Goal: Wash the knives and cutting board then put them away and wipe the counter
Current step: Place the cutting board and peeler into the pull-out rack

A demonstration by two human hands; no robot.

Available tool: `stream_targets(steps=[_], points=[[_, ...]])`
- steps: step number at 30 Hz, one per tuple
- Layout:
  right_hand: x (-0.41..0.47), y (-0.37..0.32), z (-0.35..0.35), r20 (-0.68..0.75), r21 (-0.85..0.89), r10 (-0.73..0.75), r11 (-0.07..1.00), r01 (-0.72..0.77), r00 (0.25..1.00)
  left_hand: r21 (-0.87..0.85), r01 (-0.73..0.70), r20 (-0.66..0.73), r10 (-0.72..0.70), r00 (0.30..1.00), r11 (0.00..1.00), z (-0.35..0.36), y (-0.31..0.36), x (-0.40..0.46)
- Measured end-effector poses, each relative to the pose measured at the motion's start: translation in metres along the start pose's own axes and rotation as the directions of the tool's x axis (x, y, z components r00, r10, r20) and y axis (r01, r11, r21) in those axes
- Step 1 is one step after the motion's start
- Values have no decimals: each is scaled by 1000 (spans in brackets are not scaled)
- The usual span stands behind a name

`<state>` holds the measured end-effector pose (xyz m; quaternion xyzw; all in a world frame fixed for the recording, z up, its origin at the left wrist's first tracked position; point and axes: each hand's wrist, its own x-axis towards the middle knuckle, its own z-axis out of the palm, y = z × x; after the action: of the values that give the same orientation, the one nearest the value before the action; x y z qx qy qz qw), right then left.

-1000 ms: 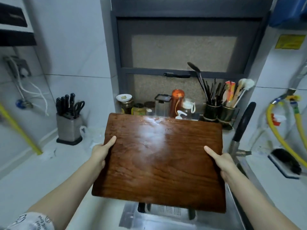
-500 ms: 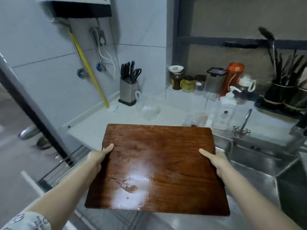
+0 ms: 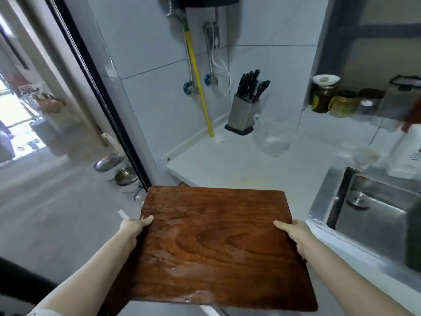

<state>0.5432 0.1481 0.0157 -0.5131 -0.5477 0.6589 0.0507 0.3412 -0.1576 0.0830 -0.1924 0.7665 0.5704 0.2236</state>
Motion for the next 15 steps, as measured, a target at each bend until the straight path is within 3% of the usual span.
stream_targets(steps=[8, 15], points=[[-11, 44, 116, 11, 90, 147, 985, -148, 989, 233, 21, 17, -25, 1000, 972, -84, 20, 86], [-23, 63, 157, -33, 137, 199, 972, -193, 979, 361, -12, 53, -8, 999, 932, -95, 31, 138]])
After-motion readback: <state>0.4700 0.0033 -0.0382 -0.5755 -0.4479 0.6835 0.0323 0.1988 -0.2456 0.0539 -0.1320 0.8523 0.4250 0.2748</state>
